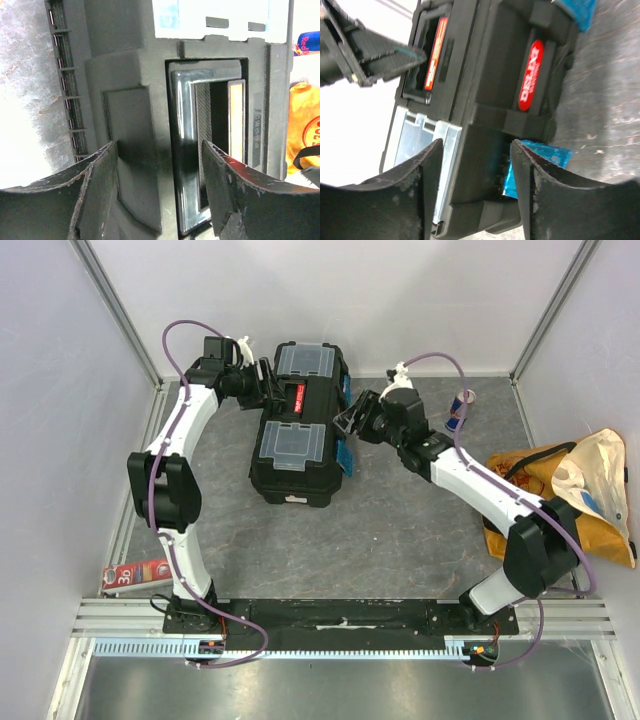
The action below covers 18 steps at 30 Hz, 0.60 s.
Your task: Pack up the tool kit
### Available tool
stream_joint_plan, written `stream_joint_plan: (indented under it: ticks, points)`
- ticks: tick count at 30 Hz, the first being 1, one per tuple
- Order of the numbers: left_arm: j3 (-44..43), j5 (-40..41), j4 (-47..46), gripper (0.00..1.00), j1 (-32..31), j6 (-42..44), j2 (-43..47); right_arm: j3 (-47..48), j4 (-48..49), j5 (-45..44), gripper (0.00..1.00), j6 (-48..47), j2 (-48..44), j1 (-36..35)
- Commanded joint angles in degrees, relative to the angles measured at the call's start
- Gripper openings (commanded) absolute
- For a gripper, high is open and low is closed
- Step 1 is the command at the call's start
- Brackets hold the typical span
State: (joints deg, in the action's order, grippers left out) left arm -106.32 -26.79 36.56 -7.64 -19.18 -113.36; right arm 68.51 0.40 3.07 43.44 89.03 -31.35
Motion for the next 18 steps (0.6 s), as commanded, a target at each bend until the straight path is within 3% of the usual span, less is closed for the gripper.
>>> stream_joint_plan:
  ticks: [1, 5, 8, 14, 18]
  points:
    - [-2.22, -3.54, 3.17, 0.73, -2.64, -0.33, 5.60, 5.66, -8.47, -8.33, 0.67, -4.15, -4.13, 1.38]
    - [-2.40, -2.31, 3.26, 0.78, -2.64, -0.51, 8.50, 8.57, -17.00, -13.78, 0.76, -6.08, -3.61, 2.00]
    - [-1.87, -2.04, 3.34, 0.79, -2.64, -0.60, 10.87, 8.40, -21.49, -16.51, 0.75, -6.87, -2.64, 2.17]
    - [0.58, -2.74, 3.52, 0.80, -2.64, 0.02, 15.97, 9.45, -30.10, -16.97, 0.44, -10.56, 5.17, 2.17]
    - [4.45, 1.72, 6.85, 0.80, -2.73, -0.24, 18.00, 10.06, -30.64, -11.69, 0.33, -13.03, 10.01, 2.09]
